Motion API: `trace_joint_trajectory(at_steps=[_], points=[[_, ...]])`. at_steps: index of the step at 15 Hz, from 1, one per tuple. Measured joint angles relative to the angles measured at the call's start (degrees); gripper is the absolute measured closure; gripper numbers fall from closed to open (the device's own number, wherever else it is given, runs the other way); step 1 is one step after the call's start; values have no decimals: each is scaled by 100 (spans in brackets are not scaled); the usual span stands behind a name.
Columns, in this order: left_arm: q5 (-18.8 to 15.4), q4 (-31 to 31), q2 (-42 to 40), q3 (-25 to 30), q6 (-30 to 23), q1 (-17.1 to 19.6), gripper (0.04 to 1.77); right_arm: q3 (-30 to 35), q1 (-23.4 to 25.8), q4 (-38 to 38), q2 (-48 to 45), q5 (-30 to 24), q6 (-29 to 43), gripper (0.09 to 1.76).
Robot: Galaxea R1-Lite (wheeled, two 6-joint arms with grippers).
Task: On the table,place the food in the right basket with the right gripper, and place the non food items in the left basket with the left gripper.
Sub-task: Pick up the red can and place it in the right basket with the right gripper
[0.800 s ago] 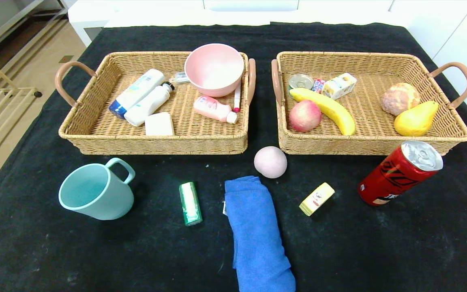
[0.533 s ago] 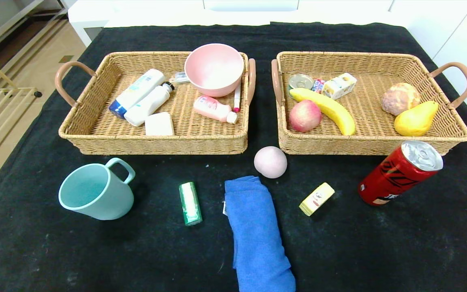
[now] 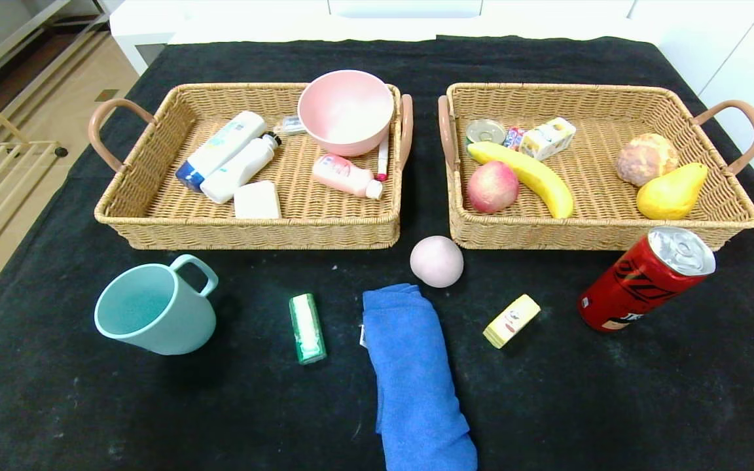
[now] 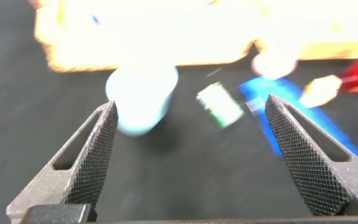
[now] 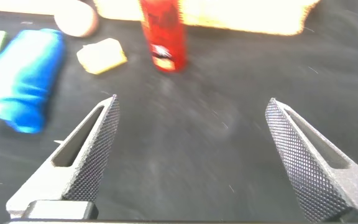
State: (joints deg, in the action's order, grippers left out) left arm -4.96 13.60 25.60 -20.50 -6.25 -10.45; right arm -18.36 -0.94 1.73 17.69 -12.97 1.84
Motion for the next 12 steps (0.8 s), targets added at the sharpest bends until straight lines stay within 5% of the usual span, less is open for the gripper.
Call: trace_joint_trajectory(at_steps=[3, 6, 10, 12], points=[[-592, 116, 1089, -730, -7, -630, 9, -542, -115, 265, 1067, -497, -37, 14], [-1100, 144, 2029, -1025, 33, -1218, 9, -783, -827, 907, 2021, -519, -35, 14], [-1174, 157, 2875, -1126, 133, -2163, 9, -823, -2232, 1089, 2658, 697, -11, 14], [-1119, 163, 3200, -1231, 168, -2651, 9, -798, -2566, 1108, 2872, 895, -9, 14]])
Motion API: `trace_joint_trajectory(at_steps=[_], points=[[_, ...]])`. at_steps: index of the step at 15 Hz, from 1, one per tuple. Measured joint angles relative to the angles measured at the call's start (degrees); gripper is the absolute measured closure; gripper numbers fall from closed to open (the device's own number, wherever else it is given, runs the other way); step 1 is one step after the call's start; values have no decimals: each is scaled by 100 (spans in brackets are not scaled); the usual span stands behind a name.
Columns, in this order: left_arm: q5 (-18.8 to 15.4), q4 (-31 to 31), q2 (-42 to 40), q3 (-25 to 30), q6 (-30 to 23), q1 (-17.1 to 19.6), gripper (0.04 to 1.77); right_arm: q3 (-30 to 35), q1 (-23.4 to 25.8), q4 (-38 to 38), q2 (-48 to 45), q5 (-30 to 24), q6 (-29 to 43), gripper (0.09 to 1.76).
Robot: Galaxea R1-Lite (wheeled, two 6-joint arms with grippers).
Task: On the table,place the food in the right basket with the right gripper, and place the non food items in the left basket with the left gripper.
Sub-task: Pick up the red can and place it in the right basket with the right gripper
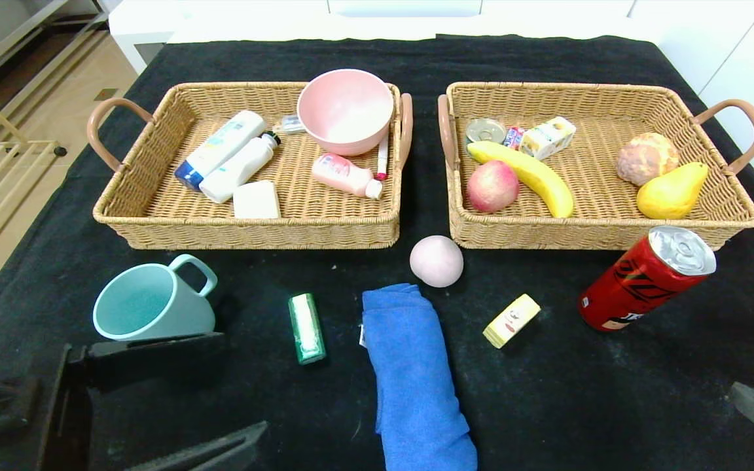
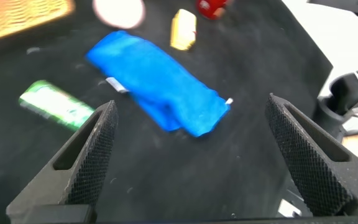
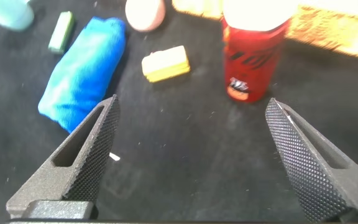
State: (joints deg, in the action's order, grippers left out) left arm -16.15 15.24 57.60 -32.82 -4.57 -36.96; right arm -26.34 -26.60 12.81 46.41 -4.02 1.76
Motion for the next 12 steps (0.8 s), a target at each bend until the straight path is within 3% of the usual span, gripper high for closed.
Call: trace_joint_trajectory(at_steps=[3, 6, 12], points=[[105, -41, 478, -419, 72, -283, 9, 20, -143, -5, 124, 4, 2, 14], [638, 6, 905, -541, 325, -516, 9, 79, -145, 28, 161, 22, 6, 14], [1214, 592, 1213, -391, 343, -441, 9, 424, -105, 658, 155, 41, 15, 14]])
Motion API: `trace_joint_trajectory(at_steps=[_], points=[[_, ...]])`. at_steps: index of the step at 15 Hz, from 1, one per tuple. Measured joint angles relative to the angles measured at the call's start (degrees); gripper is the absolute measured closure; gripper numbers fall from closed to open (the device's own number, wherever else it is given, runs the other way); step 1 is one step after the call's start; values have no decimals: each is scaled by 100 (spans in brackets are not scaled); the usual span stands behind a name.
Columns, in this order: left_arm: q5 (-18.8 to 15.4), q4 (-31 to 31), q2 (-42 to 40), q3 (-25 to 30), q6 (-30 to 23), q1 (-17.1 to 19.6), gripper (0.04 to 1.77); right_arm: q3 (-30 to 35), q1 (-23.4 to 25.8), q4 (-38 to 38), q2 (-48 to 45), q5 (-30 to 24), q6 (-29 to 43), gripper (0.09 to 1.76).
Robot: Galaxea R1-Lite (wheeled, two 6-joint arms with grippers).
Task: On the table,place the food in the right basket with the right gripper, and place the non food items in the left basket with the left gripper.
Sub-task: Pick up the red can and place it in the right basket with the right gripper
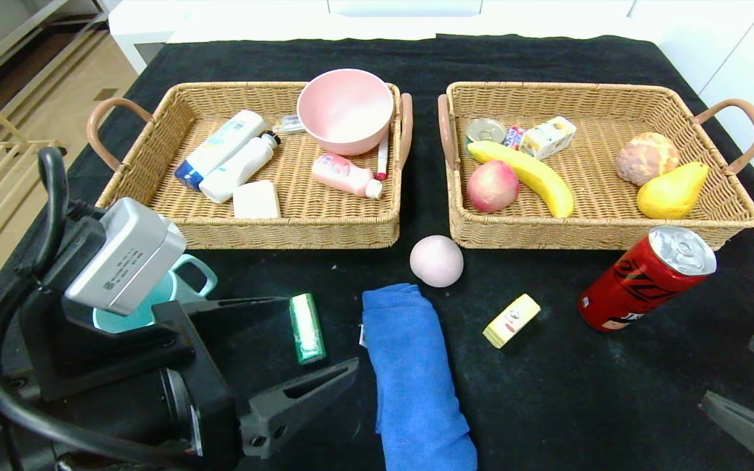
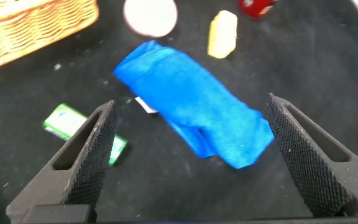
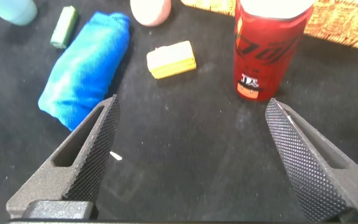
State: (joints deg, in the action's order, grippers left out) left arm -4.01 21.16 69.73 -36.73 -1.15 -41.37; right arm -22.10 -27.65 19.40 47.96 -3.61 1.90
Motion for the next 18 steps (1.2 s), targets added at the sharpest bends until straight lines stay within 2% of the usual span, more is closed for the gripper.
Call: trace_joint_trajectory(at_steps=[7, 9, 11, 17, 18], points=[[66, -6, -176, 13, -6, 1, 9, 215, 20, -49, 49, 111, -324, 14], [219, -13, -232, 0, 41, 4, 9, 163, 30, -41, 112, 141, -330, 14], [276, -20, -258, -1, 49, 4, 9, 85, 37, 80, 347, 388, -294, 14], [291, -17, -289, -56, 52, -21, 9, -215, -189, 1875, 1736, 1666, -69, 14], [291, -17, -297, -56, 55, -21, 9, -217, -241, 1993, 1888, 1743, -59, 14]])
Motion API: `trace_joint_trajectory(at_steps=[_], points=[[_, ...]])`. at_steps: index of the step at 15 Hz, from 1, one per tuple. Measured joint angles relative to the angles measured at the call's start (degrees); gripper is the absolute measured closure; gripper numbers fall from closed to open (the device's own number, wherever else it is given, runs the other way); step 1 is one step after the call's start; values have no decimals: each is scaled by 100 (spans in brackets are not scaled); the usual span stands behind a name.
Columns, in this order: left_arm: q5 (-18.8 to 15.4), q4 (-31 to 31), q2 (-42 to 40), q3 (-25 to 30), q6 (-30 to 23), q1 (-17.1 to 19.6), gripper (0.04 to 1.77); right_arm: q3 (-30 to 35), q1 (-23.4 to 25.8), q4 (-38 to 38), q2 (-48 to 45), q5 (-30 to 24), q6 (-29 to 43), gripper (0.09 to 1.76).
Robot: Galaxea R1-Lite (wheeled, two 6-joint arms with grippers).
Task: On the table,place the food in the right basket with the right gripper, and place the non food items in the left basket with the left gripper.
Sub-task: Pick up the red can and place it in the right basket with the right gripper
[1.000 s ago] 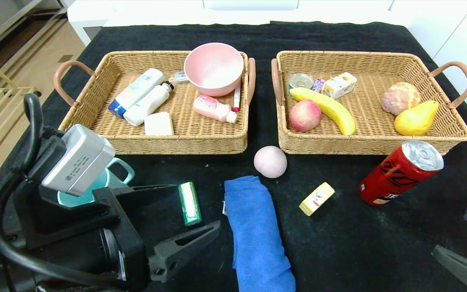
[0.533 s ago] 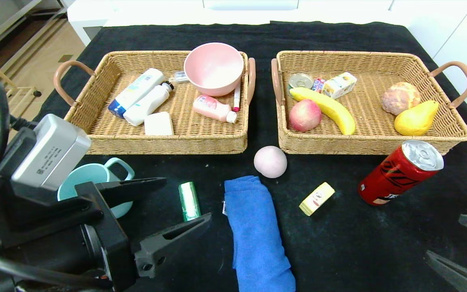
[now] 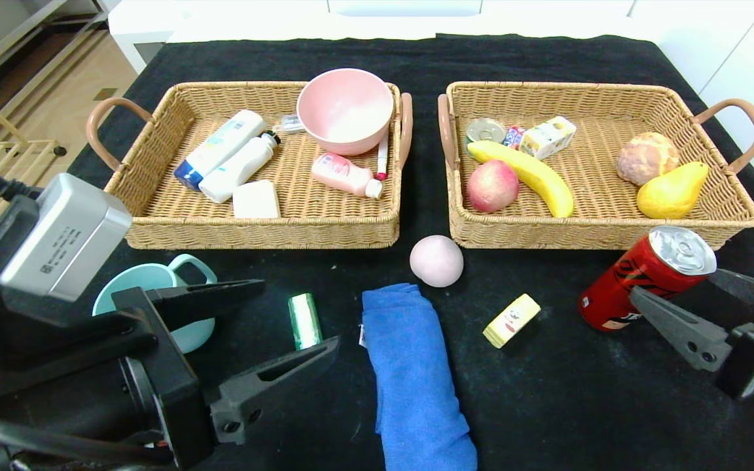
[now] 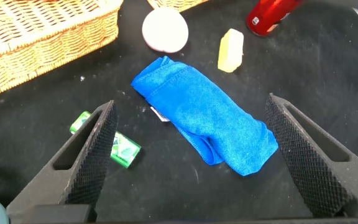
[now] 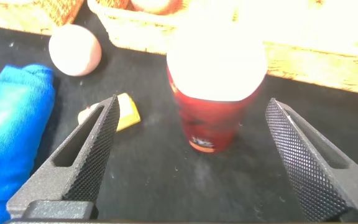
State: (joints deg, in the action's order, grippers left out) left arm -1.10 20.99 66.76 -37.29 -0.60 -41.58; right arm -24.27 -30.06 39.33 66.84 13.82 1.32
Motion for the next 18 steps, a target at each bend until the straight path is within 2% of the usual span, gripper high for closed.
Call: trace_joint_trajectory(at_steps=[5, 18], points=[[-2, -2, -26, 4, 9, 0, 9, -45, 22, 99, 228, 282, 50, 14], [-5, -11, -26, 41, 9, -56, 9, -12, 542, 1156, 1086, 268, 138, 14]])
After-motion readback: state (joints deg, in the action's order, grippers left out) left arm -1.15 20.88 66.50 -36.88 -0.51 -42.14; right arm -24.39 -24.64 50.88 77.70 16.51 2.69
